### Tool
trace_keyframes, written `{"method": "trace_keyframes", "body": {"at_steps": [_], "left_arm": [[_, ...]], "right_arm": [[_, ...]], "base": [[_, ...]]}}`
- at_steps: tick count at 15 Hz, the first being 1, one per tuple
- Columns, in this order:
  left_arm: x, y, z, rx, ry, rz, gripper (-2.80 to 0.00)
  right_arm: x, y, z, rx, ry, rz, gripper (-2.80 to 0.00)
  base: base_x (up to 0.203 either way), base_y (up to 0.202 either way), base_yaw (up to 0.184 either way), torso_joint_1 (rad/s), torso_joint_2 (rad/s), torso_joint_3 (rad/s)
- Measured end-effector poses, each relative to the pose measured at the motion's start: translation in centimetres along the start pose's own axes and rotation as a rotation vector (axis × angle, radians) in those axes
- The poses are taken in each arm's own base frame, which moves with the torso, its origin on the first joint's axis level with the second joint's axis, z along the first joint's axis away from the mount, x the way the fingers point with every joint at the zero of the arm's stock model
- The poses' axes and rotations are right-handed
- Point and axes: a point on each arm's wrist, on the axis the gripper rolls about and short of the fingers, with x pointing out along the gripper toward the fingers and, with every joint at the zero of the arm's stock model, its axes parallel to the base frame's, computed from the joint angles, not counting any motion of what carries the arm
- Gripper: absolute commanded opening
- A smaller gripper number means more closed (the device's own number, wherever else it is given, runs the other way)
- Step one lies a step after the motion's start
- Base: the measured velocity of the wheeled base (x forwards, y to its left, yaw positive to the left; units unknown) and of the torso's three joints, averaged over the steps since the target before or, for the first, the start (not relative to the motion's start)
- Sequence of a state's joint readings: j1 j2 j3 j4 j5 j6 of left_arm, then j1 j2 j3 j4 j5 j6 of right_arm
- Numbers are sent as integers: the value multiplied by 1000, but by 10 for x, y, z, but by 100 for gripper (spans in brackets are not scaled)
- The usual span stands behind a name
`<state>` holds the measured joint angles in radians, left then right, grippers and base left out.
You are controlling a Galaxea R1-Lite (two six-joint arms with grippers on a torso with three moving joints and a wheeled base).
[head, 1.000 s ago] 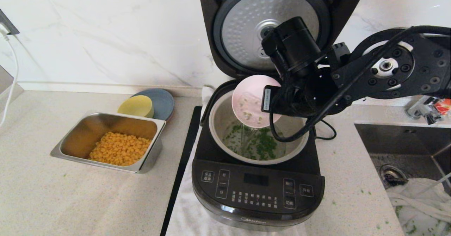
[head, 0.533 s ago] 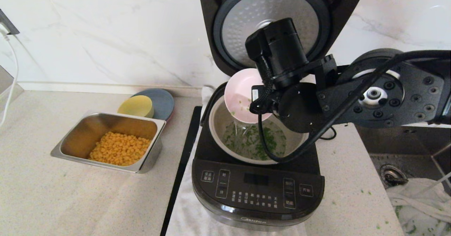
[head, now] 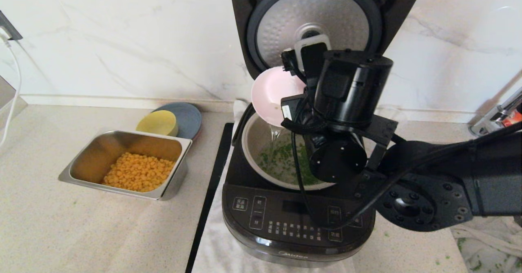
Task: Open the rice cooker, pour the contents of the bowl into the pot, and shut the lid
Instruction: Pour the water from the bowl into the rice cooker
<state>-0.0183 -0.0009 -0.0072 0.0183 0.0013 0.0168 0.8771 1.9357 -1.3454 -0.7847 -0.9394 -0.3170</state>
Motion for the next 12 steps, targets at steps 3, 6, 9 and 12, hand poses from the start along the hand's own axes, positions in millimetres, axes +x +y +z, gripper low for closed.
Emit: {"method": "trace_keyframes", "body": {"at_steps": [3,6,9,12], "left_arm": [[0,0,0,0,0,0,-280],[0,0,0,0,0,0,-280],[0,0,0,0,0,0,-280],[0,0,0,0,0,0,-280]], "right_arm": [[-10,-7,-6,-18,-141,-57,-280],[-22,-11,0,45,-204,-62,-280],[-32,-10,2,74,-223,-44,-280],[-37,-6,-3,78,-227,-28,-280]], "base": [[0,0,0,0,0,0],[0,0,0,0,0,0],[0,0,0,0,0,0],[0,0,0,0,0,0]]}}
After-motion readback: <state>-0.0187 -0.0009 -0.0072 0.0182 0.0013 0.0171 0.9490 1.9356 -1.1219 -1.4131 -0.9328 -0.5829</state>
